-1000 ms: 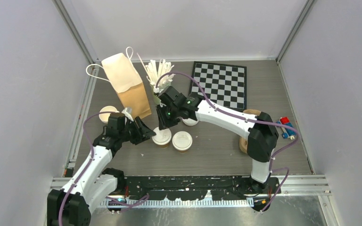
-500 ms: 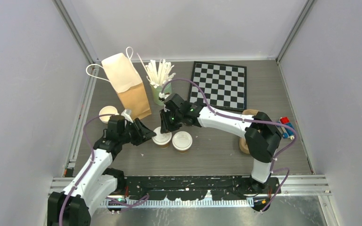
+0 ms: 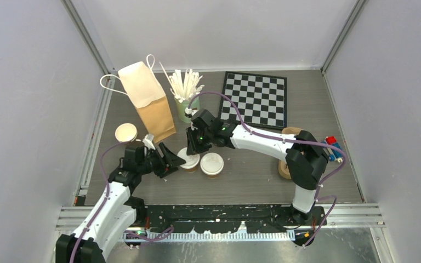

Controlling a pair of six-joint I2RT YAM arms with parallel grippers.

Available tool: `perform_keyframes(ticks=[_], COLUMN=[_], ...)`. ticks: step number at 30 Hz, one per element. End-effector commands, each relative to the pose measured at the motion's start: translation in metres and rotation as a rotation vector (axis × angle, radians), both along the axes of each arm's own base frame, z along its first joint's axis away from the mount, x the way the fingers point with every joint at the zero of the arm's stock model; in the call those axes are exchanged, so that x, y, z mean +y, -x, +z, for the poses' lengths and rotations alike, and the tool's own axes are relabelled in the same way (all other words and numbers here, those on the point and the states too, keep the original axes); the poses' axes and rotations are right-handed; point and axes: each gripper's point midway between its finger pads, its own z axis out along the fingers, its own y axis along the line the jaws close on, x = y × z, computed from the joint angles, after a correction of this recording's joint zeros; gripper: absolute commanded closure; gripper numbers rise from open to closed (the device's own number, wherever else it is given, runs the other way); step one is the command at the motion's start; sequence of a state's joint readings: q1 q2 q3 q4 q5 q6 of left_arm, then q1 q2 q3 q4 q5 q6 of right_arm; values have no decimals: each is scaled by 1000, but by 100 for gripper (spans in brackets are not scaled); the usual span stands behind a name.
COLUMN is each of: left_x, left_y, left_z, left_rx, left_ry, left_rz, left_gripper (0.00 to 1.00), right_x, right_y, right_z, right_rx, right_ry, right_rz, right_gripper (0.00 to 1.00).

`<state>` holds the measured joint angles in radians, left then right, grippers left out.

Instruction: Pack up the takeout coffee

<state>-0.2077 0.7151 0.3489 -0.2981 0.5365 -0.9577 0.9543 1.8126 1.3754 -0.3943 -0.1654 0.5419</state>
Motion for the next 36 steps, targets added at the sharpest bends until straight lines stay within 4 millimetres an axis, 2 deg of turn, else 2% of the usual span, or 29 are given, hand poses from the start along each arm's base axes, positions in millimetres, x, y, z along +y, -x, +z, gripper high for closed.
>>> perform_keyframes(ticks=[1, 8, 15, 16, 20, 23, 25, 29, 32, 36], left_x=[-7, -1, 19, 30, 45, 44, 38, 18, 13, 21], left_y=[3, -1, 14, 22, 29, 28, 22, 3, -10, -17], left_z=[1, -12, -57, -74, -89, -92, -83, -35, 1, 25], left_rx=[3, 25, 172, 216, 246, 243, 216, 85, -17, -57], left_ry=[65, 27, -111, -172, -254, -246, -211, -98, -79, -142], left_rz=[-14, 30, 93, 125, 161, 172, 155, 93, 72, 83], left_gripper=[38, 47, 58, 60, 64, 65, 65, 59, 54, 48], right_x=[-24, -26, -30, -31, -34, -35, -34, -24, -10, 3], right_y=[6, 8, 10, 11, 11, 12, 12, 8, 4, -3], right_z=[-18, -20, -32, -36, -42, -46, -45, -25, 7, 57], right_rx=[23, 26, 40, 47, 50, 60, 63, 49, 32, -12], right_ry=[108, 112, 131, 140, 149, 150, 144, 113, 42, -63], right_rz=[-23, -21, -24, -27, -37, -42, -41, -28, -6, 11], right_gripper=[76, 76, 76, 76, 76, 76, 76, 76, 75, 72])
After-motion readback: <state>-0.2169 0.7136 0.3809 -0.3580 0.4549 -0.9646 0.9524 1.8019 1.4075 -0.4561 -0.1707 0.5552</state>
